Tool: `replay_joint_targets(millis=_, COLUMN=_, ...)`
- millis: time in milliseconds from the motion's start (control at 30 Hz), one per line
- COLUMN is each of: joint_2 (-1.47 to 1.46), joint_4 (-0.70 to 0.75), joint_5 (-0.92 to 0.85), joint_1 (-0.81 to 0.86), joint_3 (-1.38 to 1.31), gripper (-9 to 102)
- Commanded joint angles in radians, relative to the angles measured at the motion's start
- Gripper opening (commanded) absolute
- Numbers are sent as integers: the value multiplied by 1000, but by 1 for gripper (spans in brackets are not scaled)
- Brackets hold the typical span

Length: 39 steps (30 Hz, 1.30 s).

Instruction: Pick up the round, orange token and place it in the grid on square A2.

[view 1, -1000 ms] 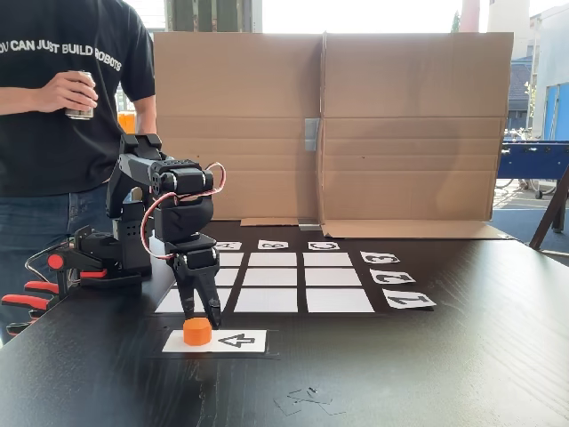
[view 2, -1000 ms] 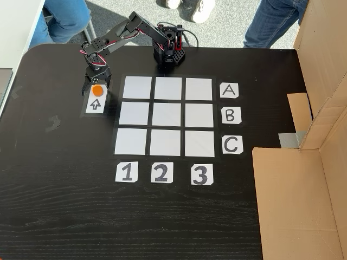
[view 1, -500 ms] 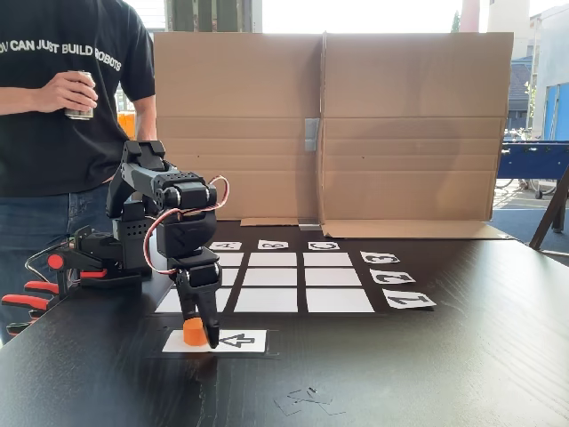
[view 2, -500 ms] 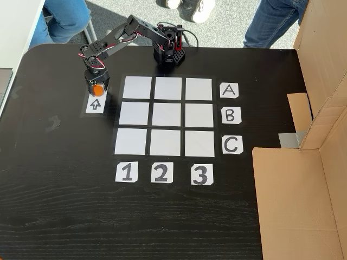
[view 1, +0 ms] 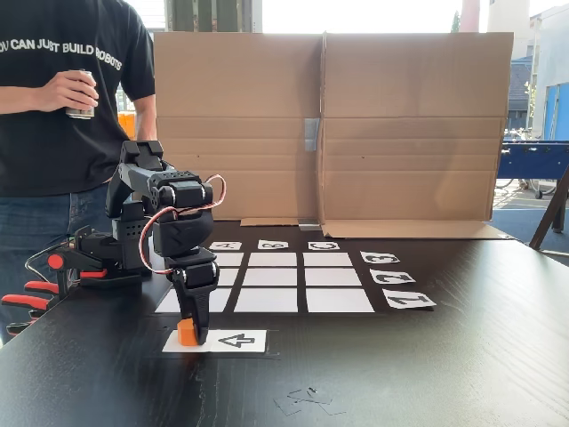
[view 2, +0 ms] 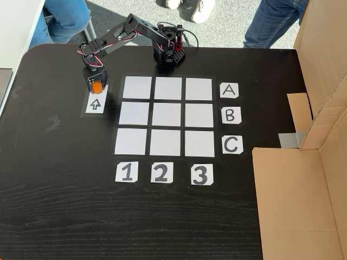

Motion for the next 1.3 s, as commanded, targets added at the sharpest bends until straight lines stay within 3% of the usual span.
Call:
replay_joint_targets(millis=0, joint_2=189, joint_4=-6, joint_5=-28, joint_1=29, joint_3=52, gripper=-1)
replay_joint_targets(millis=367, joint_2=578, joint_4=2, joint_5=-233, joint_1=61, joint_3=319, gripper=-1)
replay_joint_targets(millis=733, joint_2=943, joint_4=32, joint_5=-652, joint_1=35, joint_3=614, gripper=-1)
replay_joint_targets(millis=933, joint_2=1138, joint_4=32, joint_5=-879, joint_1=-41, joint_3=795, gripper=-1)
replay_joint_targets(millis=1267, joint_2=1410, joint_4=40, joint_5=-959, joint_1=-308, joint_3=1045, gripper=-1)
